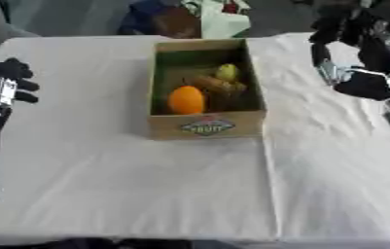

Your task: Pick up objects on the table and place them in the box.

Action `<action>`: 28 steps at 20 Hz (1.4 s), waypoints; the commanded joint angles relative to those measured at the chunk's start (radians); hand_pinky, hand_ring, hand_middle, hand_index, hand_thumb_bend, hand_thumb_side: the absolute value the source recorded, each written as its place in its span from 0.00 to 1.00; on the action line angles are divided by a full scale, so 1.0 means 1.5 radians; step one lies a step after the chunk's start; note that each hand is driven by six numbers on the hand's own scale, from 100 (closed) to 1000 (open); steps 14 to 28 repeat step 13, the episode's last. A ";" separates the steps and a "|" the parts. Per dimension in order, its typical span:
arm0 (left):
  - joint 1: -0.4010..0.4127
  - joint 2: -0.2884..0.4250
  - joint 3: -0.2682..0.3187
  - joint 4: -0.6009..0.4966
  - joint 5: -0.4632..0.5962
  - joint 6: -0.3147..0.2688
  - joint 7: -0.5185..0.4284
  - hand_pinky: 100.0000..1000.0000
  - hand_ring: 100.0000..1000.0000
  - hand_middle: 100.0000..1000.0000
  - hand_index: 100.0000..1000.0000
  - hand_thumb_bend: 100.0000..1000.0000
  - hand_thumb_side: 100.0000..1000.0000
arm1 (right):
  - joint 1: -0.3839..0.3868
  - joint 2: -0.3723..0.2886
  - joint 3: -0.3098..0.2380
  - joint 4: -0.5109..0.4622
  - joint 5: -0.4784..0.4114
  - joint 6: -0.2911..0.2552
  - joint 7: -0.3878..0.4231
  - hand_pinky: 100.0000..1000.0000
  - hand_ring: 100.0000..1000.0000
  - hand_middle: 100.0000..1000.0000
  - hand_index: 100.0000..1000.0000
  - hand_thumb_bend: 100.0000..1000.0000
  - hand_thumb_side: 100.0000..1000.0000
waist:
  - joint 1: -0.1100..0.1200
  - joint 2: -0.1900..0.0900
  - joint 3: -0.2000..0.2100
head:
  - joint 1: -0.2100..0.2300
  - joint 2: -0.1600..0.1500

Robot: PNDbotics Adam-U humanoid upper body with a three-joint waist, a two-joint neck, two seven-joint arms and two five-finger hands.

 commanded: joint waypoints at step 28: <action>0.005 -0.001 0.007 0.001 0.002 -0.003 0.001 0.50 0.55 0.54 0.64 0.25 0.64 | 0.085 -0.001 -0.058 -0.007 0.049 0.014 -0.032 0.58 0.59 0.60 0.82 0.00 0.04 | 0.001 -0.004 -0.006 | 0.006 0.003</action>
